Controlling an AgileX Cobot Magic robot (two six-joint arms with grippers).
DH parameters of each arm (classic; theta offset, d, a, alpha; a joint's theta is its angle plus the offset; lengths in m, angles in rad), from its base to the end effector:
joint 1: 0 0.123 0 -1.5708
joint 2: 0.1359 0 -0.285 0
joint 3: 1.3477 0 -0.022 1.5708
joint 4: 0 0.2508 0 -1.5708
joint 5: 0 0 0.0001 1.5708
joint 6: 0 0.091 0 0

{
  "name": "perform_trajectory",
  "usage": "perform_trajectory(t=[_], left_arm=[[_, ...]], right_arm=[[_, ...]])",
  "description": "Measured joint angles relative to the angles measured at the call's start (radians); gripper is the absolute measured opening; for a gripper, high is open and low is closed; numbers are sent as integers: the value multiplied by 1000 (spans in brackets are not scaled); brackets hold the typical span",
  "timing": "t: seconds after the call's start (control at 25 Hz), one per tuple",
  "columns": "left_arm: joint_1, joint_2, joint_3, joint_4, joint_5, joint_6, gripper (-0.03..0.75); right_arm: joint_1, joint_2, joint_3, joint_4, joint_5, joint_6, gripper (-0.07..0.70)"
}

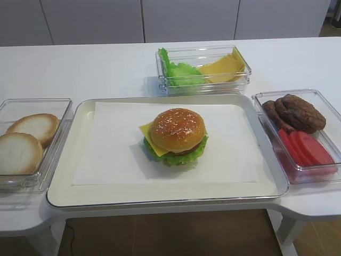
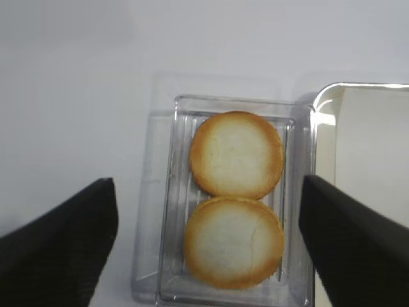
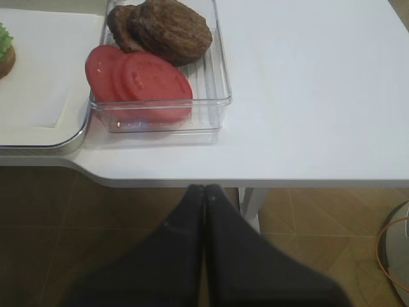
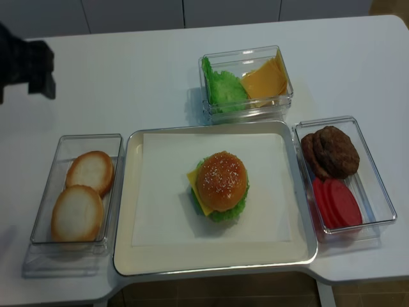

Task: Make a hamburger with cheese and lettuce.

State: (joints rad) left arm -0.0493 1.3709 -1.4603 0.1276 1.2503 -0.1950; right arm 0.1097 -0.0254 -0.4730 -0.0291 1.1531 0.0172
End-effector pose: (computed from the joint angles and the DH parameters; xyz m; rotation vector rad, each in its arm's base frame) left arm 0.2682 -0.0022 0.3938 -0.1791 2.6257 0.0903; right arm -0.0094 -0.0035 0.2624 -0.0959 2.1360 0.0391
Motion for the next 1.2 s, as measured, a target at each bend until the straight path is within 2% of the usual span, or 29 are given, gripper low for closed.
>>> perform_trajectory(t=[0.48,0.84,1.2], left_arm=[[8,-416,286,47,6,-87,673],[10,-768,402,50,15,-78,673],[10,-1050,582,51,25,-27,673]], right_arm=[[0,0,0,0,0,0,-49],[0,0,0,0,0,-2,-49],[0,0,0,0,0,0,-49]])
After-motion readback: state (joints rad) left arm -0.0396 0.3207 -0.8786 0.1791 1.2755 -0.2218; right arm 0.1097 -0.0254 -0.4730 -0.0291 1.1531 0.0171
